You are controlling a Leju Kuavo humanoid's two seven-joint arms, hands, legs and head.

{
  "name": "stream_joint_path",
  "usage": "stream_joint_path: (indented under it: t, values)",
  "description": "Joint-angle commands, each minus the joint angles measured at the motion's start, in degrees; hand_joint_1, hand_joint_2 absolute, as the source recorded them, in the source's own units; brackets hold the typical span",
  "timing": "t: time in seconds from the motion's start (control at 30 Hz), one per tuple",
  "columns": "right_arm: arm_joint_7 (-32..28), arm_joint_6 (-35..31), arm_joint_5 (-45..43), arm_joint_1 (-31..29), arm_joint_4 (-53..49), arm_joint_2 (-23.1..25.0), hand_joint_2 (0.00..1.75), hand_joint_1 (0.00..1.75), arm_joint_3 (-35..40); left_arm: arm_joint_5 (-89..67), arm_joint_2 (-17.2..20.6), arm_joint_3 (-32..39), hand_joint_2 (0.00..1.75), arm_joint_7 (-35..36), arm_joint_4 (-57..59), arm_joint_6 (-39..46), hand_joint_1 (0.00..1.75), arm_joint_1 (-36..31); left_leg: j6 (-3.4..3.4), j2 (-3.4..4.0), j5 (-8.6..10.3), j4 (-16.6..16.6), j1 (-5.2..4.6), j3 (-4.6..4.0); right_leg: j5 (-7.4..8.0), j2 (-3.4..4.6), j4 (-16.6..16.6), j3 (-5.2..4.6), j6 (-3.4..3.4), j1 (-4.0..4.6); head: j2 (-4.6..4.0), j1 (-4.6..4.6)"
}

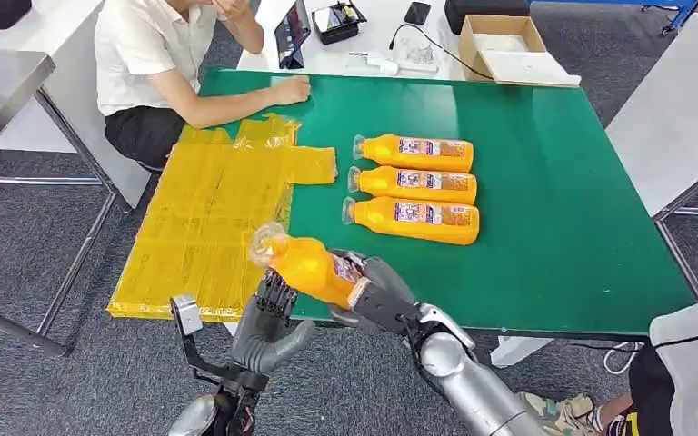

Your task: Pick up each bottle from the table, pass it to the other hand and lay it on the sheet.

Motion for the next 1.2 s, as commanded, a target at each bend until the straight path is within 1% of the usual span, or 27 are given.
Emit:
stream_joint_path:
  t: [0.03,0.07,0.1,0.13,0.23,0.3,0.37,0.4,0.43,0.53,0.77,1.2]
  values:
    - [-0.3,0.4,-0.2,-3.3,3.4,0.5,1.75,1.75,4.8,-0.3,1.4,-1.5,1.75,0.5,4.8,0.2,0.0,-2.6,-0.04,0.06,-0.02,0.0,-0.02,0.11,-0.02,0.04,0.0,0.07,-0.07,-0.01,0.0,0.02]
    - [-0.3,0.4,-0.2,-3.3,3.4,0.5,1.75,1.75,4.8,-0.3,1.4,-1.5,1.75,0.5,4.8,0.2,0.0,-2.6,-0.09,0.08,-0.08,-0.1,-0.07,0.29,-0.11,0.04,0.1,0.21,-0.16,-0.05,0.0,0.0]
    - [-0.3,0.4,-0.2,-3.3,3.4,0.5,1.75,1.75,4.8,-0.3,1.4,-1.5,1.75,0.5,4.8,0.2,0.0,-2.6,-0.05,0.03,-0.02,0.0,-0.03,0.12,-0.04,0.0,0.0,0.08,-0.08,-0.03,0.0,0.0]
    - [-0.3,0.4,-0.2,-3.3,3.4,0.5,1.75,1.75,4.8,-0.3,1.4,-1.5,1.75,0.5,4.8,0.2,0.0,-2.6,-0.06,0.01,-0.04,-0.1,-0.06,0.19,-0.07,-0.02,0.0,0.13,-0.11,-0.06,0.0,0.02]
    - [-0.2,0.1,-0.9,-3.3,1.8,0.4,1.75,1.75,6.4,-2.9,0.8,-1.2,1.75,-0.7,5.1,3.9,0.0,-2.9,-0.03,0.02,0.0,0.0,-0.03,0.03,-0.01,0.02,0.0,0.02,-0.06,-0.02,0.0,0.02]
    - [-0.2,0.0,-0.8,-3.3,1.6,0.6,1.75,1.75,6.9,-3.2,0.5,-1.1,1.75,-1.0,5.0,4.7,0.0,-3.0,-0.05,0.03,-0.02,0.0,-0.04,0.06,-0.04,0.02,0.0,0.04,-0.09,-0.03,0.0,0.02]
    - [-0.2,-0.7,-0.7,-3.5,1.5,0.7,1.75,1.75,8.7,-5.3,0.0,-1.2,1.75,-2.0,5.0,7.9,0.0,-3.9,-0.07,0.07,-0.03,0.0,-0.04,0.09,-0.04,0.05,0.0,0.04,-0.11,-0.03,0.0,0.0]
    - [0.1,-1.9,1.1,-3.8,1.2,0.3,1.75,1.75,9.7,-5.4,-0.3,-1.1,1.75,-1.9,5.1,8.6,0.0,-4.2,-0.1,0.06,-0.07,0.0,-0.06,0.18,-0.1,0.03,0.1,0.11,-0.16,-0.04,0.0,0.0]
    - [0.2,-2.8,2.1,-4.0,1.0,0.1,1.75,1.75,10.3,-3.9,-0.7,-0.3,1.75,-0.8,5.3,8.7,0.0,-4.1,-0.05,-0.02,0.0,0.0,-0.04,0.02,-0.03,-0.04,0.0,-0.01,-0.07,-0.03,0.0,0.0]
    - [0.3,-3.2,0.9,-3.4,-1.0,-0.6,1.75,1.75,10.1,-2.9,-0.7,1.1,1.75,-0.4,6.1,10.4,0.0,-4.2,-0.04,0.02,0.0,0.0,-0.03,0.01,-0.02,0.0,0.0,-0.03,-0.06,-0.02,0.0,0.0]
    - [0.9,-0.9,-0.7,-5.0,0.4,-0.1,1.75,1.75,12.3,-1.8,-1.0,0.5,1.75,-2.5,5.0,7.9,0.0,-5.3,-0.07,0.03,-0.01,0.0,-0.06,0.04,-0.05,0.02,0.1,0.0,-0.09,-0.06,0.0,0.0]
    - [0.9,-0.9,-0.7,-5.0,0.4,-0.1,1.75,1.75,12.4,-1.7,-0.9,0.6,1.75,-2.4,5.0,7.9,0.0,-5.4,-0.07,0.0,0.01,0.0,-0.04,0.0,-0.04,-0.01,0.0,-0.02,-0.08,-0.03,0.0,0.02]
